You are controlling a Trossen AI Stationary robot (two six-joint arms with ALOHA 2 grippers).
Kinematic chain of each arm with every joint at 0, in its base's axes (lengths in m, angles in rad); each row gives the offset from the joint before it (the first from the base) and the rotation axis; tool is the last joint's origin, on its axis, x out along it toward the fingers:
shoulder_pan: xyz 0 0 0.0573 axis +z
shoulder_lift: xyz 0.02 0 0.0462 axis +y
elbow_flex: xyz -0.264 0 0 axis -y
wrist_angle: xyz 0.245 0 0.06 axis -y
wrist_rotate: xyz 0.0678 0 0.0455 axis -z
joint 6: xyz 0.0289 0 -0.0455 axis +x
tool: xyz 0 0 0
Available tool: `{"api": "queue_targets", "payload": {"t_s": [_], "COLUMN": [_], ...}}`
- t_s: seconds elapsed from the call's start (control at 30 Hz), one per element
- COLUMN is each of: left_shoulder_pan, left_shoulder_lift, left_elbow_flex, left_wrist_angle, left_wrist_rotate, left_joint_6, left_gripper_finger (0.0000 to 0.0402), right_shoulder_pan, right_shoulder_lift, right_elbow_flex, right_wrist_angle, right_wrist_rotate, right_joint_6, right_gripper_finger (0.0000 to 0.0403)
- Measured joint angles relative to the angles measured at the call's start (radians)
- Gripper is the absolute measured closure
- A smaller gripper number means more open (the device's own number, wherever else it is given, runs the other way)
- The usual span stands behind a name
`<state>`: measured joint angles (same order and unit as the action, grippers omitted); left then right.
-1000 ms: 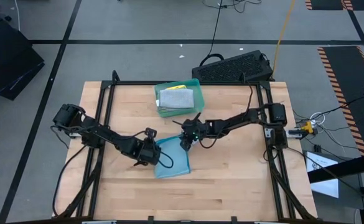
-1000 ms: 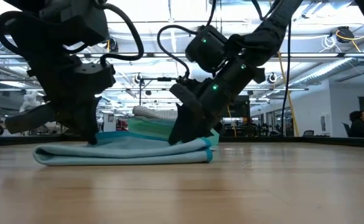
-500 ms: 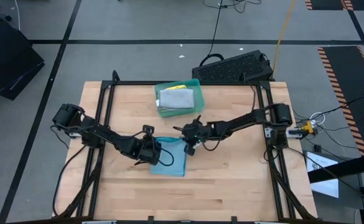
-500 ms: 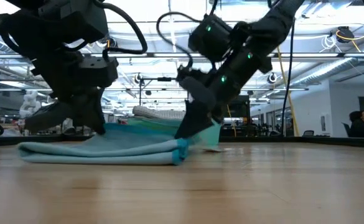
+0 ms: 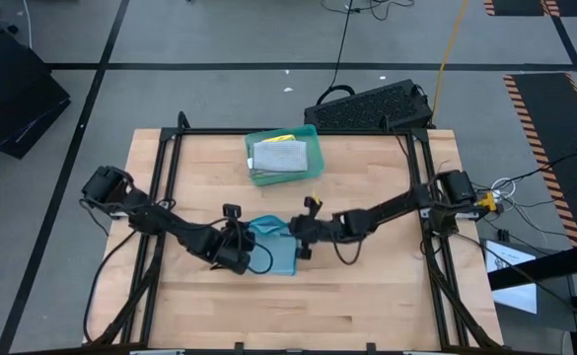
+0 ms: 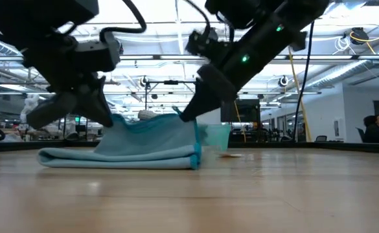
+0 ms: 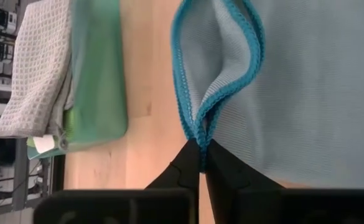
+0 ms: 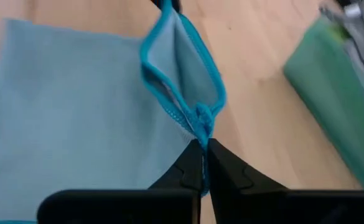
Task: Fold microfiber towels
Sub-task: Fold the blue microfiber cloth
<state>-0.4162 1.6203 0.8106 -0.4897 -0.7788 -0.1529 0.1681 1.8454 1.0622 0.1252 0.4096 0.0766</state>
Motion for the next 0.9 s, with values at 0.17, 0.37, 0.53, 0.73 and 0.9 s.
{"api": "queue_targets", "payload": {"t_s": [0.17, 0.37, 0.53, 0.73, 0.9], "left_shoulder_pan": [-0.058, -0.121, -0.169, -0.215, -0.245], "left_shoulder_lift": [0.0, 0.0, 0.0, 0.0, 0.0], "left_elbow_flex": [0.0, 0.0, 0.0, 0.0, 0.001], "left_wrist_angle": [-0.008, 0.001, 0.052, 0.102, 0.103], "left_wrist_rotate": [0.005, 0.106, 0.132, 0.142, 0.062], "left_joint_6": [-0.038, -0.102, -0.113, -0.129, -0.146], "left_gripper_finger": [0.0388, 0.0388, 0.0383, 0.0393, 0.0386], "right_shoulder_pan": [0.07, 0.139, 0.174, 0.209, 0.228], "right_shoulder_lift": [-0.001, -0.001, -0.001, -0.001, -0.001], "right_elbow_flex": [0.0, 0.001, 0.001, 0.001, 0.001], "right_wrist_angle": [0.047, 0.062, 0.11, 0.111, 0.11], "right_wrist_rotate": [0.037, 0.03, -0.025, -0.059, -0.037], "right_joint_6": [-0.014, 0.021, 0.085, 0.142, 0.144], "right_gripper_finger": [0.0398, 0.0398, 0.0398, 0.0398, 0.0395]}}
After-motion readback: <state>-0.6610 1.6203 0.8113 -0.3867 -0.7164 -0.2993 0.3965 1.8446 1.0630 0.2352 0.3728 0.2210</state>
